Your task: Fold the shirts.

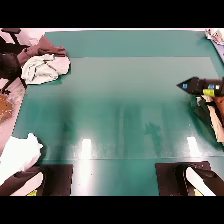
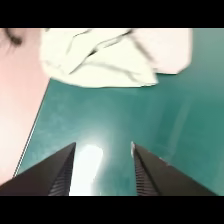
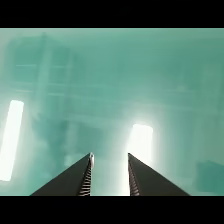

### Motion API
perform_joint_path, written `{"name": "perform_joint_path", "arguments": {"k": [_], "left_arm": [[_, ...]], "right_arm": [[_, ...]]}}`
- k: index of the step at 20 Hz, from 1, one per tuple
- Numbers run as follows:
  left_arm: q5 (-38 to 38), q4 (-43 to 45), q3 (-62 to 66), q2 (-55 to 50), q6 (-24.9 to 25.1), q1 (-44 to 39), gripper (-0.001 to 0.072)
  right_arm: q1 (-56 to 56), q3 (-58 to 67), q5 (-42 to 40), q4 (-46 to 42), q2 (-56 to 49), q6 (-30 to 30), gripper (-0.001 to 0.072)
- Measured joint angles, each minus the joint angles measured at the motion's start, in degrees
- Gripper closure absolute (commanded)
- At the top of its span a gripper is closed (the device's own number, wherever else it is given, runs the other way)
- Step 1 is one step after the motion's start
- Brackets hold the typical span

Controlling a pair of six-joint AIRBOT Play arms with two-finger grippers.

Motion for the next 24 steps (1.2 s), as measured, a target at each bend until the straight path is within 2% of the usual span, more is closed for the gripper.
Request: {"name": "perform_joint_path", "arguments": {"k": [1,6,7,8,14,22,23,24], "left_arm": [[-0.9,-2.9,2.3,-3.4,0.6,3.1,0.0020],[-0.5,-16.1,13.0,-19.7,5.1,13.4,0.0022],[0.6,-17.5,15.0,-22.7,6.6,14.1,-0.0013],[2.1,-18.5,16.4,-25.2,8.1,14.6,-0.0013],[12.3,-18.3,19.9,-37.5,21.3,16.0,-0.0013],[24.4,-16.5,20.5,-47.7,32.2,16.0,0.0006],[25.5,-16.3,20.5,-48.7,33.0,16.0,0.0104],[26.6,-16.3,20.5,-49.6,33.7,16.0,0.0420]], "right_arm": [[0.2,2.0,0.5,0.9,-1.9,0.1,0.0437],[4.4,6.9,1.1,2.9,-8.4,0.2,0.0437],[5.6,7.0,1.1,3.0,-9.6,0.2,0.0436],[6.7,7.1,1.2,3.0,-10.6,0.1,0.0437],[11.6,7.1,0.9,2.4,-16.0,-0.2,0.0437],[15.2,7.1,-2.2,2.2,-18.1,-0.2,0.0437],[15.2,7.1,-2.3,2.1,-18.1,-0.2,0.0437],[15.3,7.1,-2.6,2.1,-18.1,-0.2,0.0438]]}}
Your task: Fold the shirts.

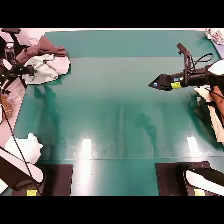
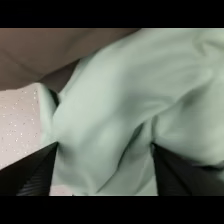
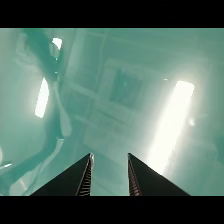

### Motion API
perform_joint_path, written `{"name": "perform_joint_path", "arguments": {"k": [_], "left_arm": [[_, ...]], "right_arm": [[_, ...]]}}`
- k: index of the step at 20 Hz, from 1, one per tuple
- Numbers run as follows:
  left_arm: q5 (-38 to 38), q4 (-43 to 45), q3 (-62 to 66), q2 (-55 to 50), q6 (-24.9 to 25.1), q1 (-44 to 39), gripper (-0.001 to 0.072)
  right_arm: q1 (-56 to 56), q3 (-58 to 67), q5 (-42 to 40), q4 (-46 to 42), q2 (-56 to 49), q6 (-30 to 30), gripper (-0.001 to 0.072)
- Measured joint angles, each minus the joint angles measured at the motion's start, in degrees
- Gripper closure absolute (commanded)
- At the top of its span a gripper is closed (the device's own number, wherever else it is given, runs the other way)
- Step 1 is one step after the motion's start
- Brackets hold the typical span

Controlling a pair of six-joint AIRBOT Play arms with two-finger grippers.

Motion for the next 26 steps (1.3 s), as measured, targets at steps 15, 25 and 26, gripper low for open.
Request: {"name": "perform_joint_path", "arguments": {"k": [15,25,26], "left_arm": [[-12.7,-19.3,4.1,23.3,-6.6,-6.8,0.0682],[-8.0,-39.4,21.2,32.9,-9.0,-27.2,0.0681],[-7.4,-42.1,20.9,33.0,-9.3,-29.6,0.0681]], "right_arm": [[0.2,0.0,-4.6,0.1,-0.1,1.1,0.0445],[-1.6,0.1,-16.6,0.2,4.8,1.1,0.0447],[-2.4,0.1,-19.1,0.2,6.5,1.1,0.0447]]}}
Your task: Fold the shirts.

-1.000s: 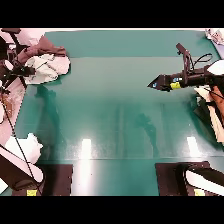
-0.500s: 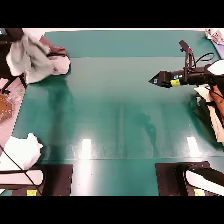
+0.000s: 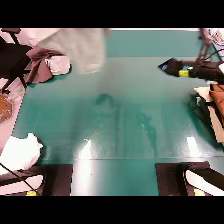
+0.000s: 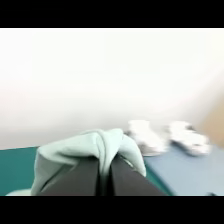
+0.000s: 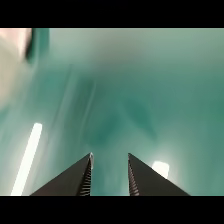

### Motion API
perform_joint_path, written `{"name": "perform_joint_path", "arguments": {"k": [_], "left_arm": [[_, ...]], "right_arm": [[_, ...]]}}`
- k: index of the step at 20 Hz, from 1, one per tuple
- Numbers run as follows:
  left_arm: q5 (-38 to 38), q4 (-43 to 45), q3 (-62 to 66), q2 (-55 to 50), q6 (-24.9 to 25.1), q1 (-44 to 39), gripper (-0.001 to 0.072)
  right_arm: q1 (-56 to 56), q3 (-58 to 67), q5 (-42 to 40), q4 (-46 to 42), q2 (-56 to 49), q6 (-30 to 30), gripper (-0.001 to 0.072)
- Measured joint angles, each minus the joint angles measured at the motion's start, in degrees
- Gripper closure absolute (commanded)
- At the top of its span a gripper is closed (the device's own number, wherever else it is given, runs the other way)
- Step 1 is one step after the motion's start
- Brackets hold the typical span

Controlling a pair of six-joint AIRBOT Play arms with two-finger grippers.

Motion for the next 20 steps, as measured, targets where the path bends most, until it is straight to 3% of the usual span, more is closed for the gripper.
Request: {"name": "perform_joint_path", "arguments": {"k": [3,7,10,13,17,18,19,20], "left_arm": [[0.8,-5.4,-2.7,0.1,-0.5,-6.8,0.0680],[-2.7,-7.9,-9.8,0.2,-1.1,-14.8,0.0679],[-4.7,-7.5,-20.0,0.2,-1.3,-21.0,0.0679],[-1.4,-6.0,-32.8,0.2,-2.2,-26.0,0.0678],[4.3,-0.7,-44.9,0.2,-8.0,-27.1,0.0675],[4.9,2.2,-46.6,0.2,-10.5,-26.7,0.0515],[5.4,5.2,-47.7,0.3,-13.4,-26.0,0.0448],[5.7,7.9,-48.5,0.3,-16.2,-25.2,0.0448]], "right_arm": [[-3.9,0.0,-7.4,0.0,5.8,0.0,0.0446],[-13.1,0.0,-11.1,-0.1,13.2,0.0,0.0446],[-20.8,0.0,-9.8,-0.2,17.2,0.0,0.0447],[-25.9,0.0,-6.3,-0.5,19.3,0.0,0.0446],[-24.7,0.0,-2.0,-4.6,19.9,0.0,0.0446],[-23.4,0.0,-0.4,-6.4,19.6,0.0,0.0446],[-21.8,0.0,1.4,-8.5,19.0,0.0,0.0446],[-20.1,0.0,3.3,-10.6,18.4,0.0,0.0447]]}}
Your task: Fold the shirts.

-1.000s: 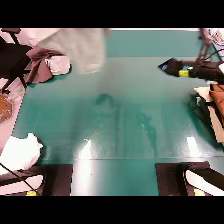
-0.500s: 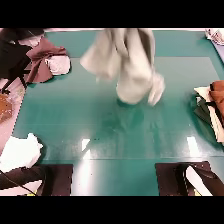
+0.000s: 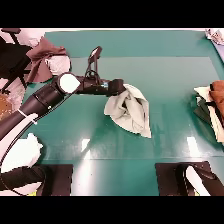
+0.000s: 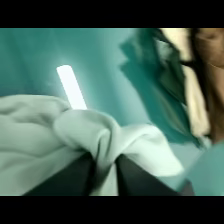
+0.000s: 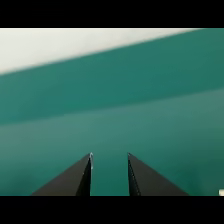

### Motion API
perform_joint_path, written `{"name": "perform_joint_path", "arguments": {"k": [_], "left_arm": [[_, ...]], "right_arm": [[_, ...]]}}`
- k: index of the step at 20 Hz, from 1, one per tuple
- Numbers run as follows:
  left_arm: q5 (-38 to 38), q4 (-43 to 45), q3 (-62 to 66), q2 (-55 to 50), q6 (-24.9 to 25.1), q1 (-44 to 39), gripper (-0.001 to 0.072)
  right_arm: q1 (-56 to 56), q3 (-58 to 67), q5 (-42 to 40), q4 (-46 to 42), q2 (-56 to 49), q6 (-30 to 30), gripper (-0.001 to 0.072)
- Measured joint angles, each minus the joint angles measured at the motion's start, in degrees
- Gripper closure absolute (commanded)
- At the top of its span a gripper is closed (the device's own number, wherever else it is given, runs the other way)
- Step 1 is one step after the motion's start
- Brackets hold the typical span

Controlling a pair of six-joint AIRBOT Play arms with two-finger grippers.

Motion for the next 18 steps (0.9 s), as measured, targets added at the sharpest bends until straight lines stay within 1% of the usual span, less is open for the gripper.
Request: {"name": "perform_joint_path", "arguments": {"k": [2,3,4,7,9,10,13,14,15,16,18], "left_arm": [[-1.4,5.2,-1.0,0.0,-4.9,2.0,0.0447],[-2.4,7.5,-1.4,0.1,-7.0,3.1,0.0370],[-3.5,9.9,-1.6,0.1,-9.0,4.3,0.0325],[-6.1,16.5,-2.0,0.1,-14.0,7.6,0.0325],[-7.0,18.4,-2.1,0.2,-15.2,9.4,0.0324],[-7.5,17.5,-2.0,0.5,-14.4,9.7,0.0324],[-9.9,12.1,-1.7,1.7,-5.6,9.0,0.0322],[-10.5,10.6,-1.5,2.2,-2.4,8.4,0.0238],[-11.0,9.7,-1.5,2.6,0.6,7.7,0.0059],[-11.3,9.0,-1.4,2.8,3.1,7.1,0.0025],[-11.7,8.5,-1.3,3.1,8.0,6.2,0.0025]], "right_arm": [[4.0,0.0,4.5,-3.4,-2.0,0.0,0.0446],[5.9,0.0,6.4,-4.5,-3.1,0.2,0.0446],[7.7,0.0,8.2,-5.5,-4.4,0.2,0.0446],[12.7,0.0,13.6,-7.1,-8.6,0.4,0.0446],[15.2,0.0,16.2,-7.7,-11.2,0.6,0.0446],[16.1,0.0,17.3,-7.9,-12.3,0.7,0.0446],[17.4,0.0,19.1,-8.5,-14.4,0.8,0.0446],[17.4,0.0,19.6,-8.7,-14.6,0.8,0.0446],[17.3,0.0,19.8,-8.8,-14.5,0.8,0.0446],[16.8,0.0,20.0,-9.0,-14.2,0.8,0.0446],[15.3,0.0,20.2,-9.3,-13.0,0.9,0.0446]]}}
